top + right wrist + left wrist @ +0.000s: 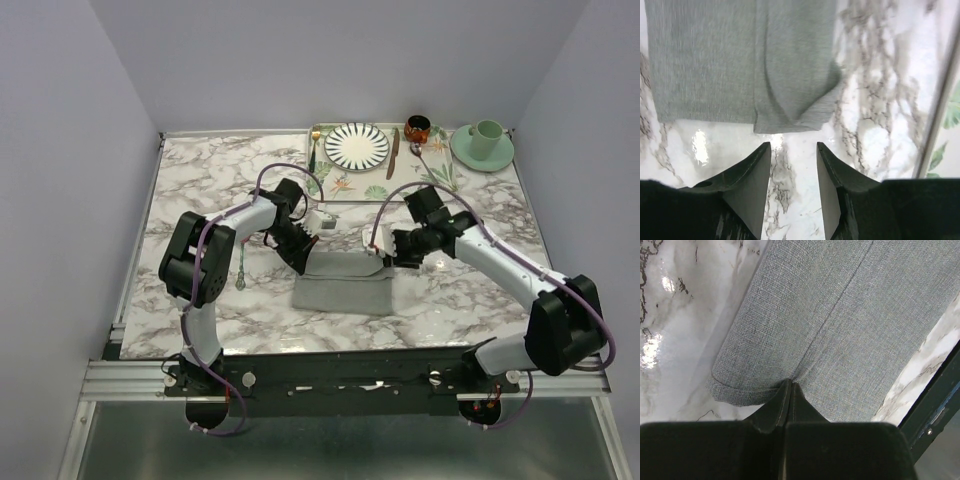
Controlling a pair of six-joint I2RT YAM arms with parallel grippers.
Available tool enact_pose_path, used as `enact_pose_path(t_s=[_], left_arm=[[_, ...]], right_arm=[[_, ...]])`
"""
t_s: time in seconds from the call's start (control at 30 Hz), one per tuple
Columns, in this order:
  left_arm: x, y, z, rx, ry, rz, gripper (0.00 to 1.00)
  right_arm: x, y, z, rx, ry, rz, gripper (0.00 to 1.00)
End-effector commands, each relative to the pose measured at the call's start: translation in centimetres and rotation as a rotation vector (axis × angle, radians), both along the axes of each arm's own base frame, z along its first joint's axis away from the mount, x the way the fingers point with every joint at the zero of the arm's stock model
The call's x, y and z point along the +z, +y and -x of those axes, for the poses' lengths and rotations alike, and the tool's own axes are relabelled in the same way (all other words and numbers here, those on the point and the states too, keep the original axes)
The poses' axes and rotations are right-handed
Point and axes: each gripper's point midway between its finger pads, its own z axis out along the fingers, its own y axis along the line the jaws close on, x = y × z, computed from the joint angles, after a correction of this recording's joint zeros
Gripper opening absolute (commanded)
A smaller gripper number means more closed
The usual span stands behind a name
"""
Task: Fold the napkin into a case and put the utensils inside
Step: Fold the lower triangle-folded napkin at the center of the board, then smooth out the 2/3-rectangle-folded napkin at the center of the board.
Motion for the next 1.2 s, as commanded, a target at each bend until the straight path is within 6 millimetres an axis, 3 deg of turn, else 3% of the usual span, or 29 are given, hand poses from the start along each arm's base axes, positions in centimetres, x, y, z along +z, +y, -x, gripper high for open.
enact_pose_path(t_s=[0.0,0.1,0.2,0.27,0.37,0.6,0.9,1.0,1.13,1.17], left_arm=[[-3.0,1.6,1.2,-0.012,0.048,-0.089,0.0],[-3.1,1.7,1.1,-0.011,0.045,-0.093,0.0],[-3.1,1.7,1.0,-0.01,0.043,-0.093,0.0],[-3.1,1.6,1.0,-0.012,0.04,-0.094,0.0],[-3.1,1.7,1.0,-0.011,0.042,-0.095,0.0],[-3.2,1.5,0.9,-0.01,0.037,-0.091,0.0],[-3.1,1.5,1.1,-0.001,0.04,-0.084,0.0],[-3.0,1.6,1.4,0.008,0.043,-0.081,0.0],[-2.4,1.2,1.8,0.029,0.044,-0.047,0.0],[-1.4,0.7,1.5,0.047,0.023,-0.007,0.04]], right_arm=[[5.0,1.6,0.7,-0.215,0.184,-0.191,0.49],[5.7,3.0,0.6,-0.317,0.336,-0.28,0.46],[5.7,4.3,-0.9,-0.469,0.454,-0.35,0.41],[4.4,3.8,-2.7,-0.611,0.48,-0.344,0.39],[3.0,3.1,-3.9,-0.789,0.547,-0.322,0.38],[-0.7,1.4,-2.5,-0.939,0.599,-0.221,0.38],[-4.9,0.8,-0.3,-1.006,0.716,-0.129,0.31],[-5.9,0.4,0.2,-1.029,0.727,-0.099,0.24],[-6.8,0.1,0.5,-1.051,0.736,-0.071,0.07],[-7.0,0.0,0.7,-1.051,0.743,-0.062,0.04]])
